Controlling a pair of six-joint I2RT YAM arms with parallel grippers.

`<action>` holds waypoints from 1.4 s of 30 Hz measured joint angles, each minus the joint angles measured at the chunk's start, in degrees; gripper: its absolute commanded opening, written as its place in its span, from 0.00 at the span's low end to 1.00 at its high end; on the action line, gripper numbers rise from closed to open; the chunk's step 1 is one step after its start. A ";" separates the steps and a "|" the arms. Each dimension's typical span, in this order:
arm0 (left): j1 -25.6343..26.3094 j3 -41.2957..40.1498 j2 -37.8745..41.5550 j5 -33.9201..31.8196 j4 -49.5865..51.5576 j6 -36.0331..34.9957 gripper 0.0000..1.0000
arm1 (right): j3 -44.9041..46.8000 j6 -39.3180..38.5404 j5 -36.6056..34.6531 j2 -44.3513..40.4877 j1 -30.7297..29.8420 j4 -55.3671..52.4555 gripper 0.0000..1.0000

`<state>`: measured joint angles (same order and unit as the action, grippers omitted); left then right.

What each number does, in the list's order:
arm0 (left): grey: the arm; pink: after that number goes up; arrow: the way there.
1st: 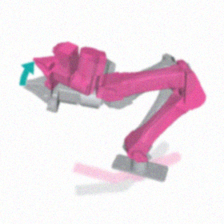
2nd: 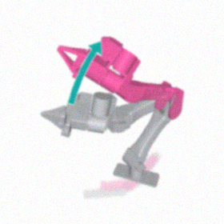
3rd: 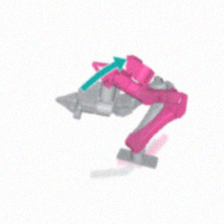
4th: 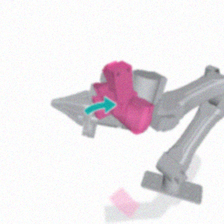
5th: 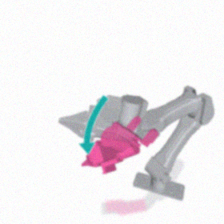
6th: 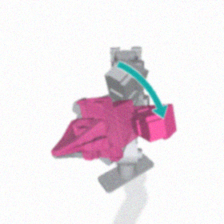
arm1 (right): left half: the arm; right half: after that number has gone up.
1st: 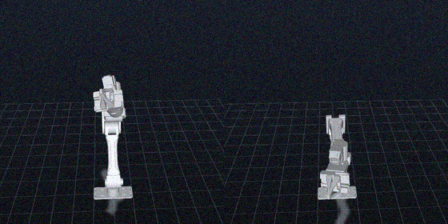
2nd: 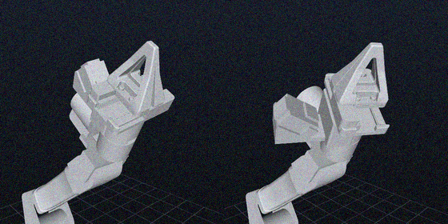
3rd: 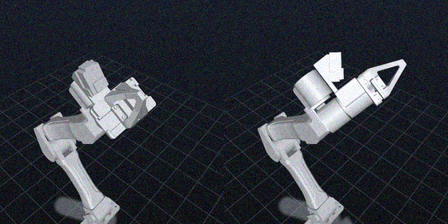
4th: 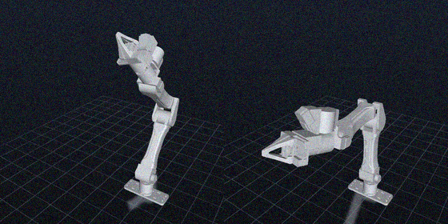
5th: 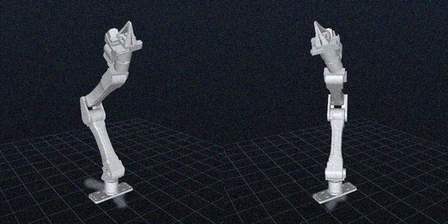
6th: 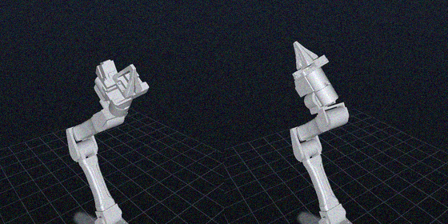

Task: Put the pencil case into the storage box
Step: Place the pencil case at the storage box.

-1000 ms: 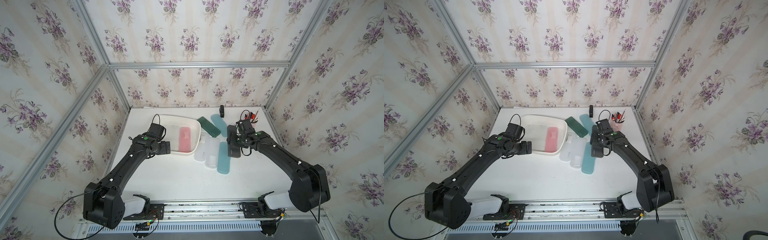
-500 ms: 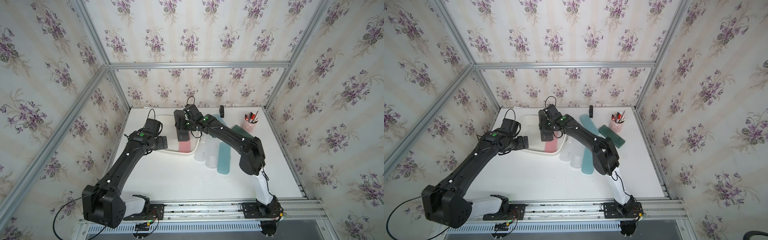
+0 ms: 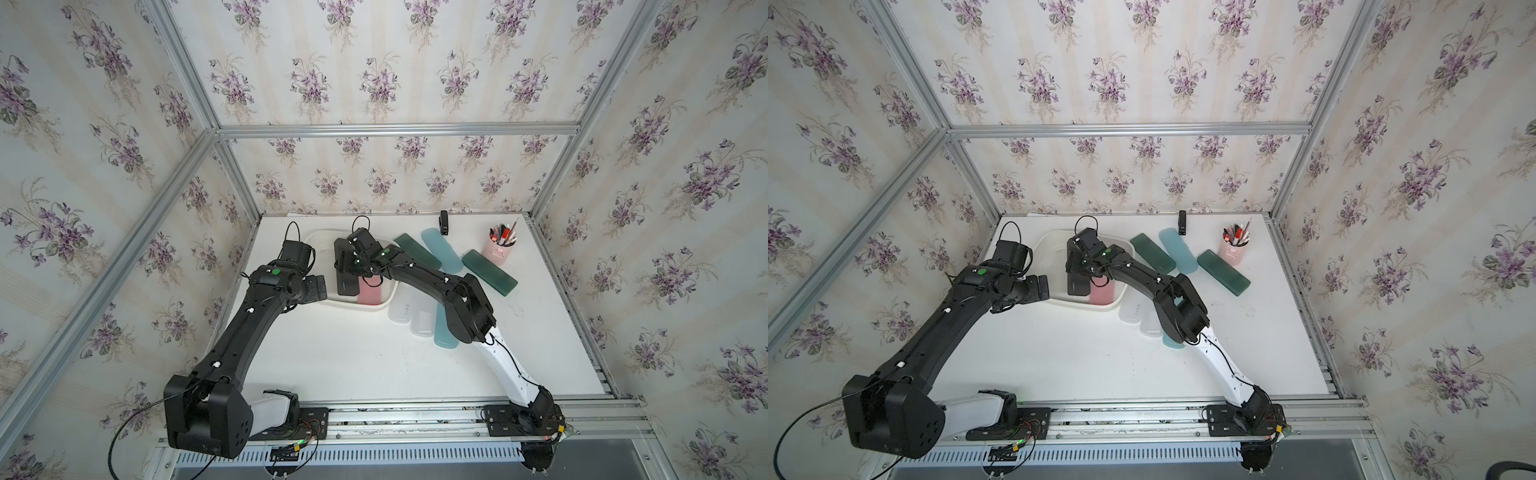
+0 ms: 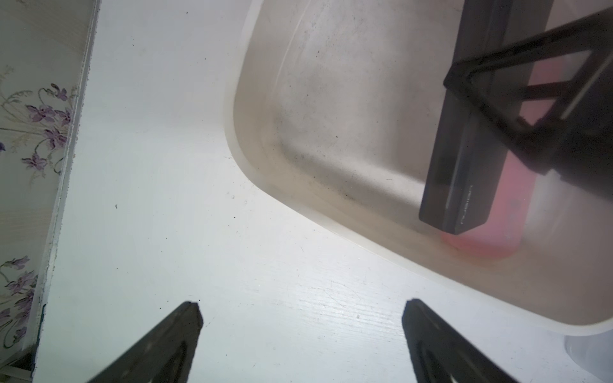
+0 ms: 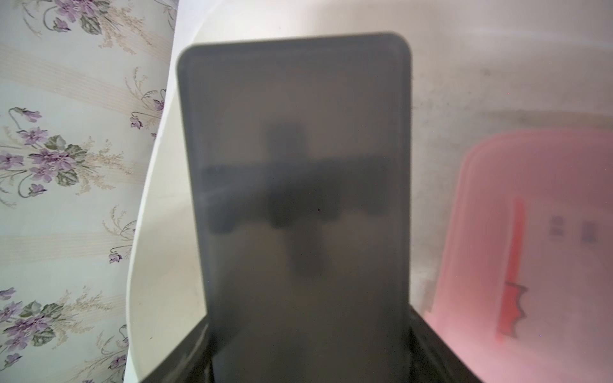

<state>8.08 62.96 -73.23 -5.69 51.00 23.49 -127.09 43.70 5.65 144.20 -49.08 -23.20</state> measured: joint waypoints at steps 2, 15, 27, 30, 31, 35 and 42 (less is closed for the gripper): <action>-0.20 -0.20 0.00 0.26 -0.35 -0.28 1.00 | -0.44 0.79 0.00 1.90 -0.02 1.66 0.60; -1.09 -0.92 0.07 1.38 -0.92 -1.64 1.00 | -1.25 2.99 -6.62 2.91 0.02 -3.17 0.63; -1.14 -1.05 -0.15 1.66 -1.05 -1.66 1.00 | 2.29 3.02 -10.64 -0.63 0.55 -7.67 1.00; -1.14 -1.07 -0.15 1.66 -1.05 -1.66 1.00 | 4.81 3.04 -10.78 -4.20 0.50 -7.43 1.00; -1.14 -1.07 -0.15 1.66 -1.05 -1.66 1.00 | 5.53 3.02 -10.73 -5.33 0.50 -7.13 1.00; -1.14 -1.07 -0.13 1.66 -1.03 -1.66 1.00 | 7.58 2.95 -10.60 -8.90 0.33 -5.92 1.00; -1.16 -0.92 0.07 1.81 -0.96 -1.92 1.00 | 12.22 0.87 -12.94 -17.33 0.39 -6.58 1.00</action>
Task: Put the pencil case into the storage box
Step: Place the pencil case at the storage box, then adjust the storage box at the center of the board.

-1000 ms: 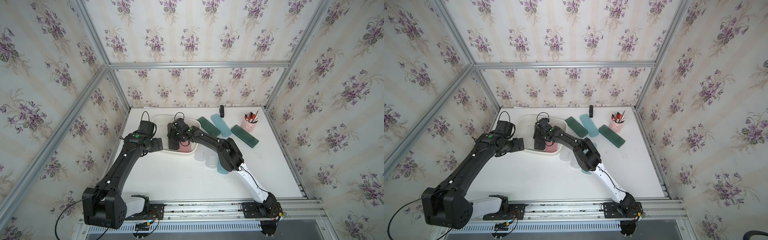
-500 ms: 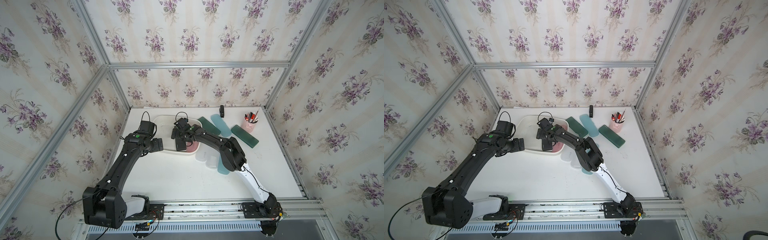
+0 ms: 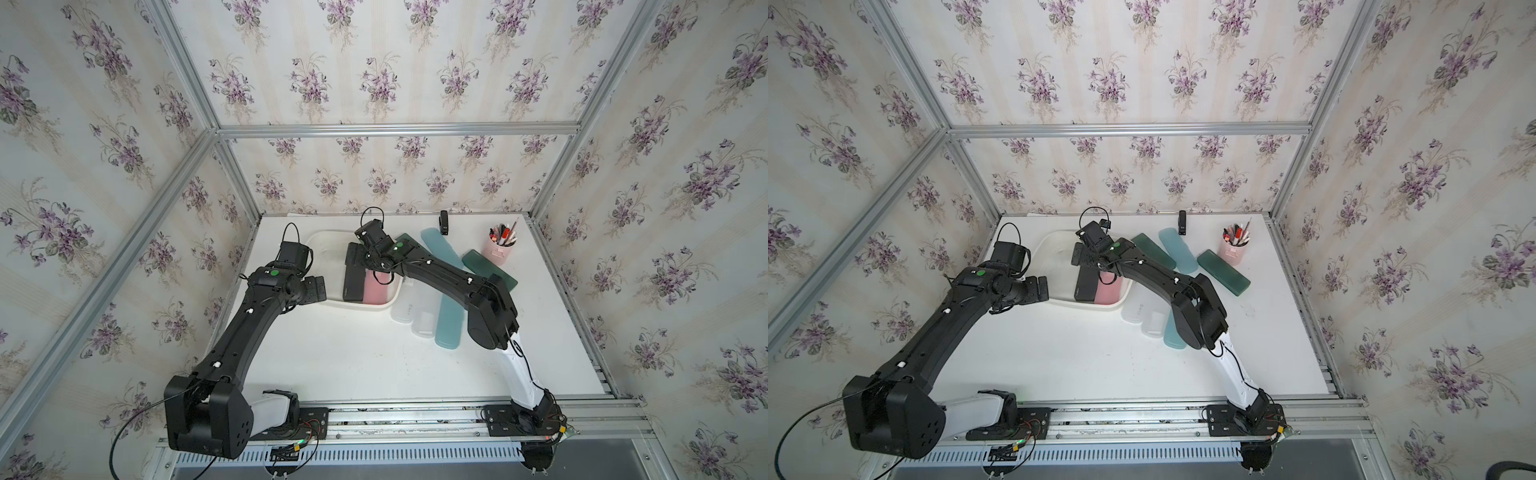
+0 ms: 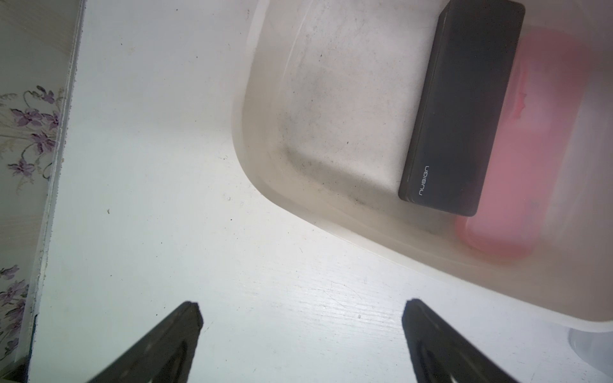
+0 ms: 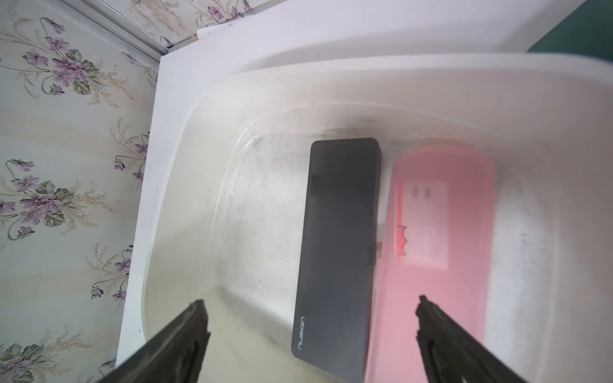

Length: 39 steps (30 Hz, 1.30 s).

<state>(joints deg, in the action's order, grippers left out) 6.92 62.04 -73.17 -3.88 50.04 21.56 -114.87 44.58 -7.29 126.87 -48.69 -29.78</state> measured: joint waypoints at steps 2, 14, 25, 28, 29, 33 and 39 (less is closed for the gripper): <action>0.00 0.50 -0.50 0.24 -0.02 -0.17 1.00 | 6.14 -1.05 -1.68 -5.22 0.68 0.02 1.00; -0.11 6.69 -5.29 0.72 0.66 -4.00 1.00 | 51.08 -2.58 -10.19 -39.06 12.66 -4.22 1.00; -6.51 21.90 -24.20 -4.94 1.64 -8.55 0.98 | 66.05 -4.57 -6.56 -45.81 16.98 0.00 1.00; -6.91 23.26 -28.30 -4.87 1.57 -9.14 0.95 | 66.53 -5.60 -3.80 -46.36 16.98 3.10 0.96; -7.08 23.30 -29.18 -4.83 1.55 -9.11 0.94 | 66.36 -5.64 -2.62 -46.36 16.98 4.26 0.95; -7.61 23.28 -31.39 -3.39 1.01 -8.52 0.91 | 62.25 -7.17 1.62 -44.85 16.63 7.52 0.93; -7.58 20.76 -33.09 -0.59 -0.33 -6.01 0.67 | 49.03 -9.44 5.88 -36.00 15.10 11.04 0.90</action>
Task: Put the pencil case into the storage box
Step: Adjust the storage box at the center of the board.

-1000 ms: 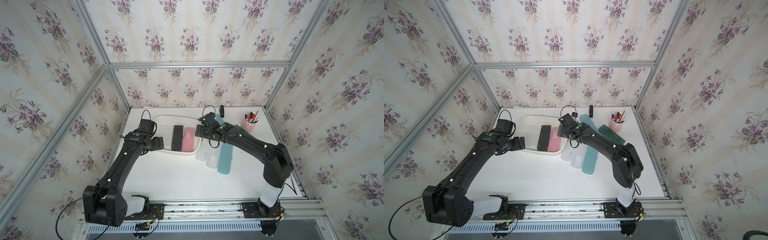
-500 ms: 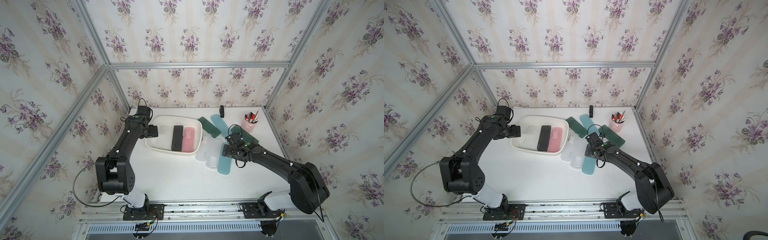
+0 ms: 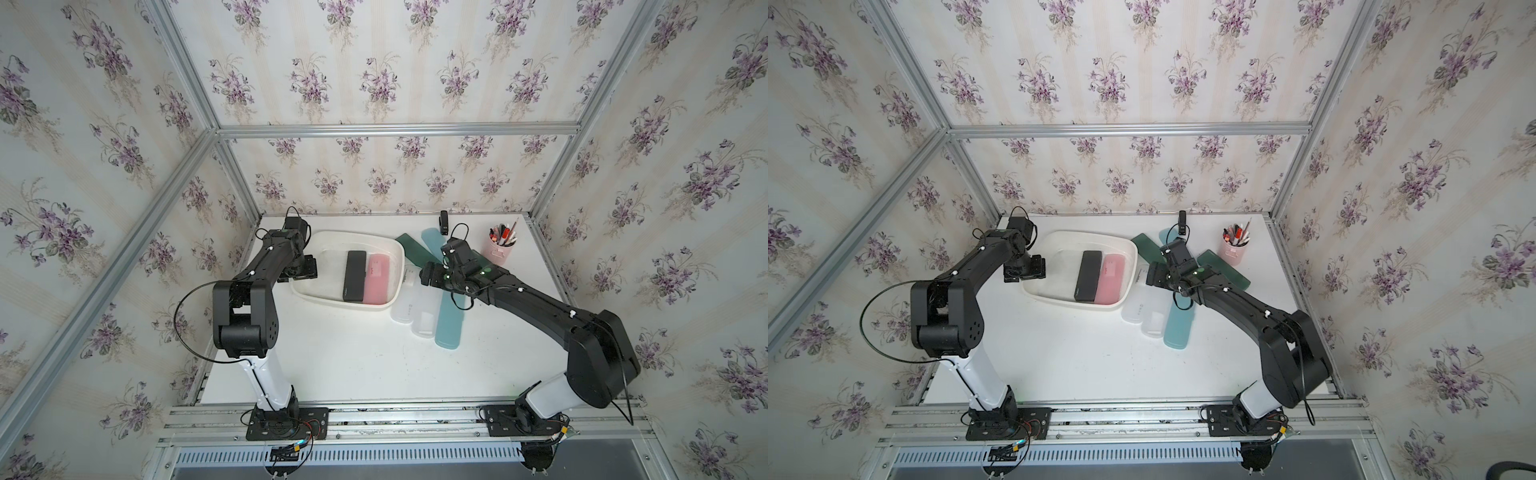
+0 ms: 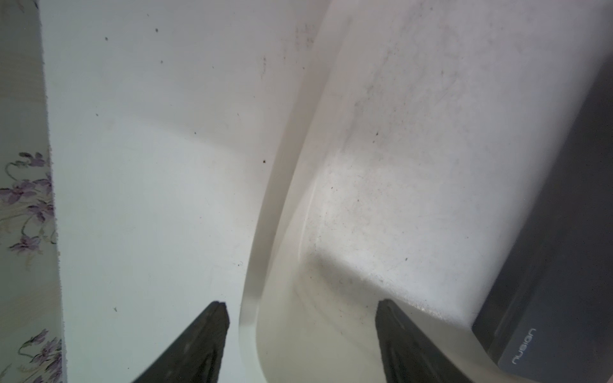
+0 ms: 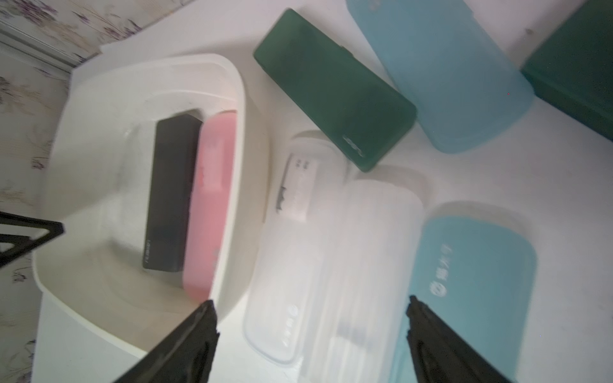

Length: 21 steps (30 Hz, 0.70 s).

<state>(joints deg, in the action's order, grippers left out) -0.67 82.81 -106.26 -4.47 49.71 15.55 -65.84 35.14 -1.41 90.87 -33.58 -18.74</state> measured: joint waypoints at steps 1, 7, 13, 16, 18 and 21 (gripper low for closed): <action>0.00 -0.70 0.00 -0.07 -0.13 0.44 0.67 | -2.32 -0.57 0.68 2.12 -0.26 0.28 0.89; -0.07 -4.61 0.92 1.70 -0.96 3.67 0.65 | -12.00 -2.43 3.85 13.81 -0.85 0.68 0.80; 0.07 -11.89 6.08 2.91 -1.42 6.43 0.61 | -16.94 -4.87 5.33 20.37 -0.85 0.33 0.70; 0.26 -16.20 9.84 3.21 -2.21 7.93 0.60 | -18.86 -6.21 5.53 22.27 -0.85 -0.55 0.68; 0.61 -19.34 12.98 3.17 -2.43 9.03 0.60 | -20.20 -7.02 5.53 23.32 -0.85 -1.27 0.67; 1.18 -23.12 17.09 3.15 -2.32 10.19 0.61 | -21.88 -8.37 5.68 24.55 -0.85 -2.19 0.67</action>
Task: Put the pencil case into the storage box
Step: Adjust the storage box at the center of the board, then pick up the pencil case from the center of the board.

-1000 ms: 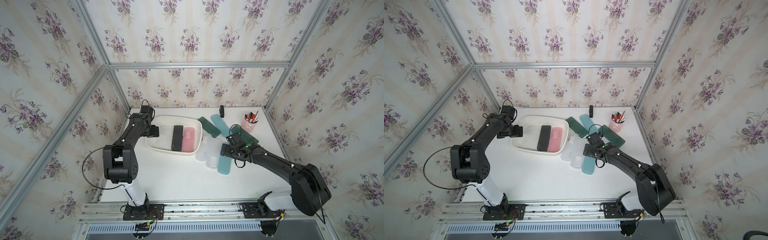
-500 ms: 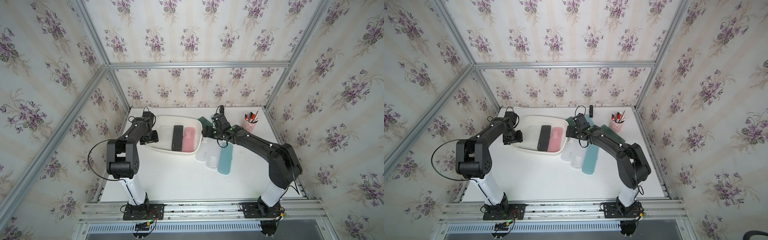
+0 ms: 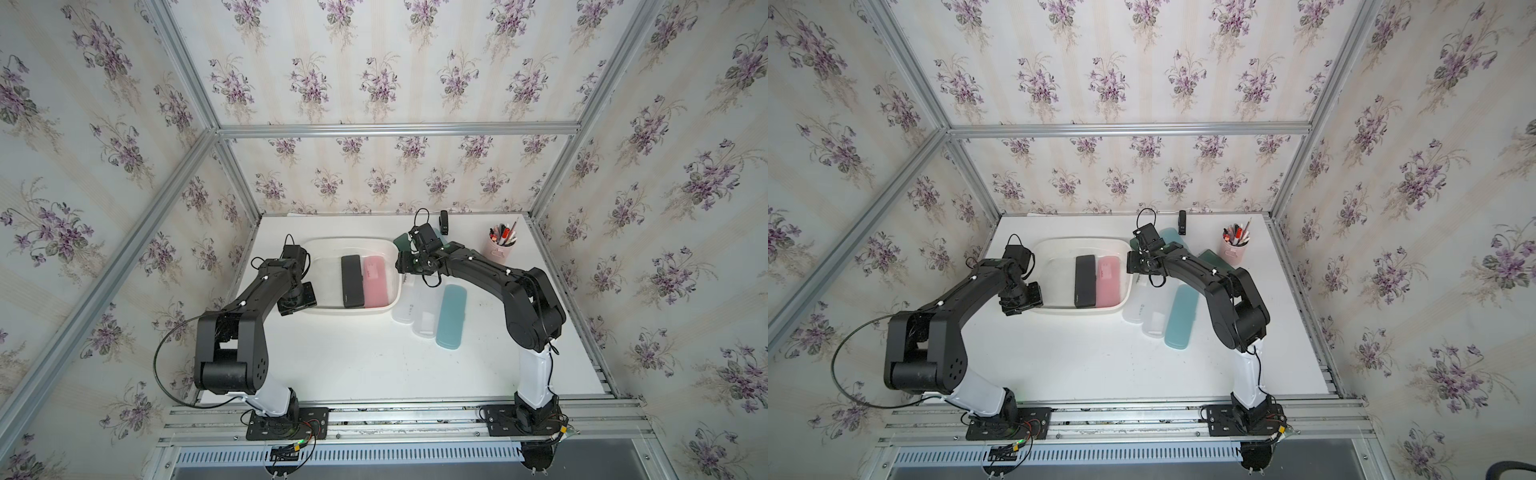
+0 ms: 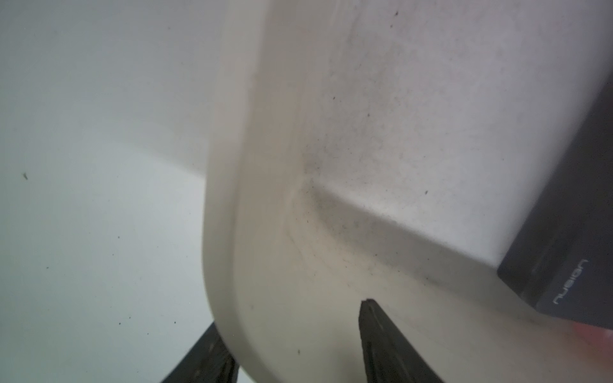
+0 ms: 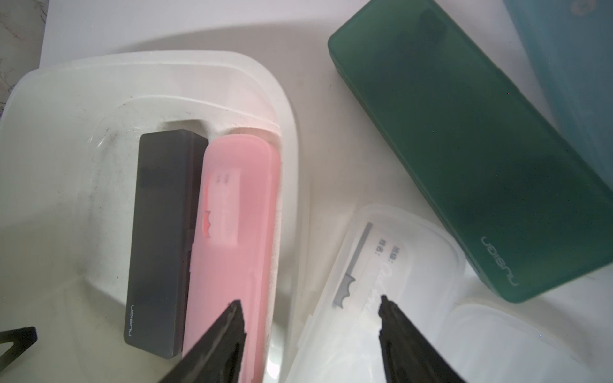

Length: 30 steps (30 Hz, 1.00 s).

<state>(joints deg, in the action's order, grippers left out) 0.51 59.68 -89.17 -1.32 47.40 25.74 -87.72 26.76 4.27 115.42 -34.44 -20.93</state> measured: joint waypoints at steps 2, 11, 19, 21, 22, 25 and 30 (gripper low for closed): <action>0.37 -2.10 2.40 -0.02 0.11 0.70 0.61 | -0.42 -0.66 0.07 0.22 0.00 -0.22 0.67; 1.36 -4.07 13.00 -1.51 2.14 2.80 0.99 | 5.64 -1.55 -2.38 -8.57 0.39 -1.46 0.95; 4.83 -0.72 22.60 -1.77 4.17 3.30 0.99 | 27.87 2.45 -11.74 -28.83 6.80 -4.02 1.00; 6.34 -0.74 24.33 -1.66 4.48 3.23 0.99 | 33.79 3.39 -12.00 -31.63 7.02 -4.85 1.00; 6.91 -0.87 24.94 -1.40 4.61 3.17 0.99 | 36.09 4.04 -12.11 -32.44 7.02 -5.03 1.00; 8.76 -1.88 26.58 -0.70 4.94 3.15 0.99 | 40.96 6.34 -12.17 -33.27 7.13 -4.20 1.00; 11.54 -3.48 27.28 -0.07 5.46 2.84 0.99 | 43.69 8.46 -12.13 -32.74 7.13 -1.73 1.00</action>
<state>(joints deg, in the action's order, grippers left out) 12.05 56.21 -61.89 -1.39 52.86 28.58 -44.03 35.22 -7.86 82.67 -27.31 -22.65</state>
